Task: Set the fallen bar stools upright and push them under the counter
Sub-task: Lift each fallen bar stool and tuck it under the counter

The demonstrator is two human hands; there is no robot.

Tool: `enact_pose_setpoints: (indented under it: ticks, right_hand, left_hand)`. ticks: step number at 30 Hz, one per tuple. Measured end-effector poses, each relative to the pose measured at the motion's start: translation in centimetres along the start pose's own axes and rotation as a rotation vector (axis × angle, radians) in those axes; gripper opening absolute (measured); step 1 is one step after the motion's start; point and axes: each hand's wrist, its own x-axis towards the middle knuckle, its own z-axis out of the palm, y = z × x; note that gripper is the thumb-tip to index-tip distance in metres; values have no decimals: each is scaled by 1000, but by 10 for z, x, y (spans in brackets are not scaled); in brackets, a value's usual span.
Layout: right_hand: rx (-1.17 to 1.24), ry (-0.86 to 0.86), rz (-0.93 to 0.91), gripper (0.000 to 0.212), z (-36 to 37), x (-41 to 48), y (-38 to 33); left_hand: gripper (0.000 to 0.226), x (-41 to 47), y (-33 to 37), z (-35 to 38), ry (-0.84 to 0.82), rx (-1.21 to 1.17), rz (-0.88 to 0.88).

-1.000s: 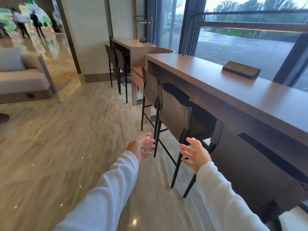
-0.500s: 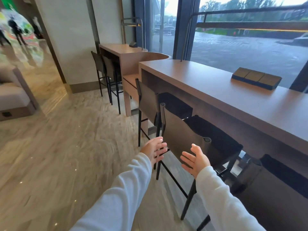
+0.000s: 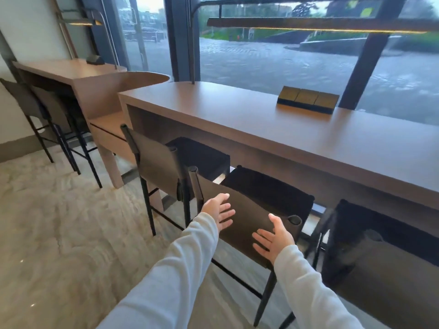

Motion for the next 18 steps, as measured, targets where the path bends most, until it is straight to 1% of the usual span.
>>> enact_pose_setpoints:
  ticks: [4, 8, 12, 15, 18]
  right_hand:
    - [111, 113, -28, 44, 27, 19, -3]
    - [219, 184, -47, 44, 43, 33, -7]
    - [322, 266, -7, 47, 46, 42, -11]
    - [443, 286, -1, 52, 45, 50, -14]
    - [531, 298, 7, 56, 43, 57, -16]
  left_hand:
    - [24, 43, 25, -18, -26, 94, -98]
    - [37, 81, 45, -31, -24, 187, -184]
    - [42, 111, 53, -43, 14, 225, -249]
    - [46, 132, 59, -42, 33, 223, -267]
    - [49, 146, 60, -37, 80, 294, -280]
